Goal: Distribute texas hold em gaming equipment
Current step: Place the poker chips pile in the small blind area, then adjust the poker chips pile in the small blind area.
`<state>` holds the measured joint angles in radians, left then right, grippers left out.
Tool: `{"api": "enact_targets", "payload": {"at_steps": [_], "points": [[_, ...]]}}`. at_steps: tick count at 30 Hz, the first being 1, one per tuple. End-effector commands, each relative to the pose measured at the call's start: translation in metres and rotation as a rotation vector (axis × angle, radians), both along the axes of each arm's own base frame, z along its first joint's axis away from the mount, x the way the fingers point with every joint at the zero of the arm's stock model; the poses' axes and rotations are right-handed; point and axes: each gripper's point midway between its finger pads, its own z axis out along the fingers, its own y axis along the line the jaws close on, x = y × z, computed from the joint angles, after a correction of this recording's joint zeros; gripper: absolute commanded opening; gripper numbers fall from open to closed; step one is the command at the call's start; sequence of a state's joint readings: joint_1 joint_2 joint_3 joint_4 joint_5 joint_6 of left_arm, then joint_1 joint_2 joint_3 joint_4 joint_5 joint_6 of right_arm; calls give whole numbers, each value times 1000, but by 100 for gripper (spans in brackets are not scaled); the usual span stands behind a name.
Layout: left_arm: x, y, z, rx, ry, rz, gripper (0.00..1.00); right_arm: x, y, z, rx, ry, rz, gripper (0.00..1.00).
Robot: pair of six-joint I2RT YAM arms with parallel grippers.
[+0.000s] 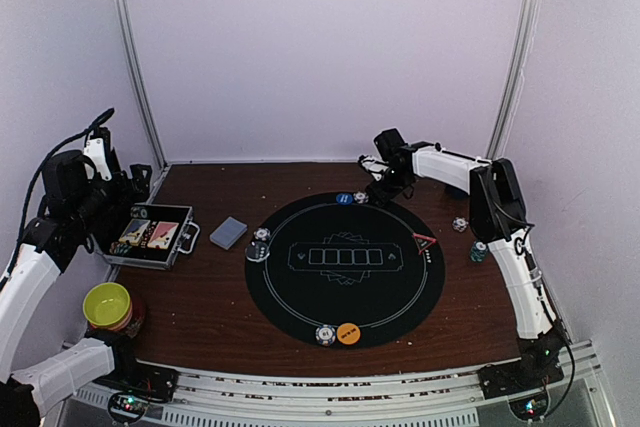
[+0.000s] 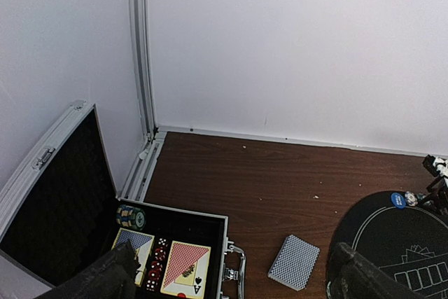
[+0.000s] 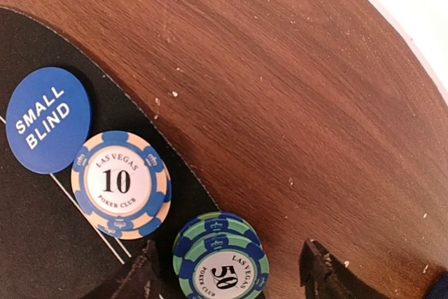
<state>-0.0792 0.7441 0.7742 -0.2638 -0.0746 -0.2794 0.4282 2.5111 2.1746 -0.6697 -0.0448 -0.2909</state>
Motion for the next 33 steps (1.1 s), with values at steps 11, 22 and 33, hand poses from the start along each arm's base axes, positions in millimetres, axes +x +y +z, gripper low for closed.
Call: {"api": "enact_targets", "payload": {"at_steps": [11, 22, 33], "points": [[-1, 5, 15, 3, -51, 15, 98, -27, 0, 58, 155, 66, 90, 82], [-2, 5, 15, 4, -50, 16, 98, 16, -70, 69, 104, -62, -194, 81], [-1, 5, 14, 3, -47, 17, 98, -3, -78, 32, 34, 60, -194, 81]]}}
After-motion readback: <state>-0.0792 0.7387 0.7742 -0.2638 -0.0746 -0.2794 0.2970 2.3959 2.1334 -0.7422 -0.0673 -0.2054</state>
